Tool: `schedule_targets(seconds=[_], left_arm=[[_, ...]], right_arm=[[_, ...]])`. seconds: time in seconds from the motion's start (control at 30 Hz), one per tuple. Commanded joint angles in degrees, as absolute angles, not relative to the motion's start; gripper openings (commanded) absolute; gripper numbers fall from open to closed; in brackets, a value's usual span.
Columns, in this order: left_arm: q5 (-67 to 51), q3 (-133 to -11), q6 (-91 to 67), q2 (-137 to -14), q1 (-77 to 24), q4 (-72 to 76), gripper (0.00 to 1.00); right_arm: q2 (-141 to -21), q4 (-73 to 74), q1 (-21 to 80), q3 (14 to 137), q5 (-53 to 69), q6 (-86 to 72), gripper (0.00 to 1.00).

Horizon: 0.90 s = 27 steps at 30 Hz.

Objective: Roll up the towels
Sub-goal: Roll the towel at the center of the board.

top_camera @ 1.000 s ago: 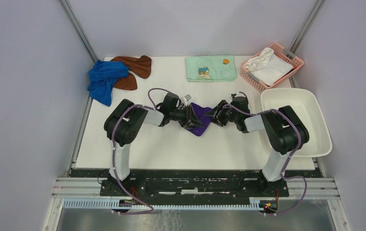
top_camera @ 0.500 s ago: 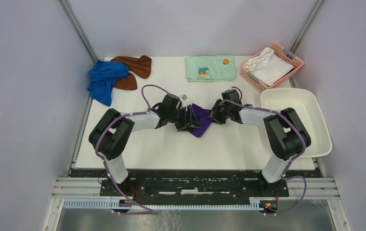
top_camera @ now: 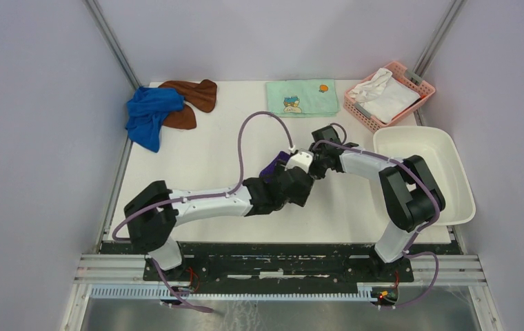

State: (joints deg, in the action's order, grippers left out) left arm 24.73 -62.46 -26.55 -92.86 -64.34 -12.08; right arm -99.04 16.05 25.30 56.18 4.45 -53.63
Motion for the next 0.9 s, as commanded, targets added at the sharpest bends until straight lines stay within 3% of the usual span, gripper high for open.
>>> schedule_targets(seconds=[0.0, 0.27, 0.67, 0.87], left_arm=[[42.33, -67.76, -15.27, -98.18, -68.67, -10.39, 0.76], [50.88, -71.67, -4.61, -109.35, -72.33, -7.02, 0.65], [49.41, -69.80, -2.99, -114.06, -72.33, -3.00, 0.65], [48.52, -68.54, -8.41, -116.48, -70.61, -5.48, 0.54]], right_arm=[[-99.64, 22.56, 25.47, 56.07, 1.34, -52.79, 0.40], [-100.10, 21.88, 25.48, 56.00, 2.71, -53.36, 0.40], [-100.13, 20.75, 25.49, 55.59, 4.83, -54.31, 0.40], [-99.20, 18.96, 25.34, 55.02, 6.32, -54.53, 0.41]])
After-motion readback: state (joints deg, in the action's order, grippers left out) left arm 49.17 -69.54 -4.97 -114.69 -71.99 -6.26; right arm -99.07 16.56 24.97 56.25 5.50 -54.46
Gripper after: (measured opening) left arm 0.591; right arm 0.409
